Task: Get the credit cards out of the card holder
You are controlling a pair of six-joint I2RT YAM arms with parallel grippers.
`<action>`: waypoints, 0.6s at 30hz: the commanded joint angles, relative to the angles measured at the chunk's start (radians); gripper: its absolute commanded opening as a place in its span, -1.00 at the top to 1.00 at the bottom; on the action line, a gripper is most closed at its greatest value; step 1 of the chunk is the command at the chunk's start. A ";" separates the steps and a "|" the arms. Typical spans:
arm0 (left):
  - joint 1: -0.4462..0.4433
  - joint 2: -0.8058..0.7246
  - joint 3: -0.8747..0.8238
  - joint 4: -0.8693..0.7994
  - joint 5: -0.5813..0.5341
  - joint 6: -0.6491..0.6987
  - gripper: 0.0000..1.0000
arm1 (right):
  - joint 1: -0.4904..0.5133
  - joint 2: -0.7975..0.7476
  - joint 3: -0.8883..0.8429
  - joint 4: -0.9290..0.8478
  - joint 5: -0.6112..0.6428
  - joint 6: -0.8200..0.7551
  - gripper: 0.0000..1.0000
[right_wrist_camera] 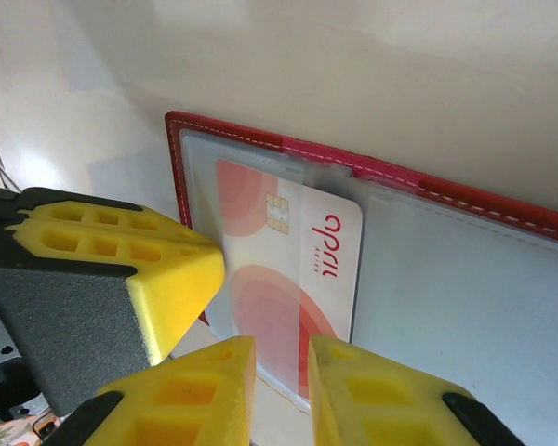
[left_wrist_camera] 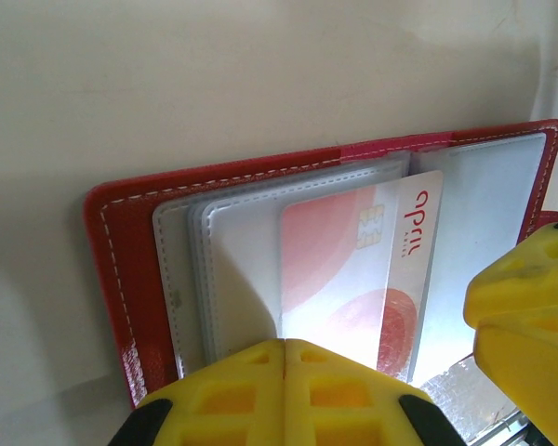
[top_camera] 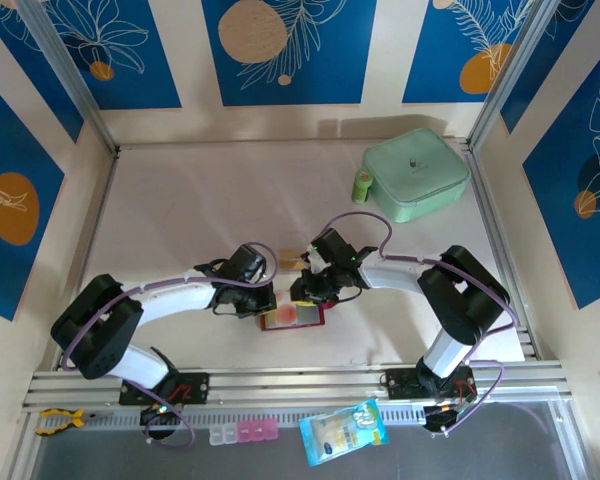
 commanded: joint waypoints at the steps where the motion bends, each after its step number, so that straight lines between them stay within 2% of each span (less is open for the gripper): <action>1: -0.006 -0.012 0.009 -0.029 -0.003 0.010 0.93 | -0.007 0.017 -0.020 0.003 -0.028 0.009 0.55; 13: -0.007 -0.018 0.011 -0.029 -0.001 0.007 0.86 | -0.010 0.026 -0.026 0.008 -0.028 0.012 0.55; 18: -0.006 -0.017 0.011 -0.029 0.001 0.006 0.89 | -0.009 0.026 -0.030 0.010 -0.026 0.013 0.55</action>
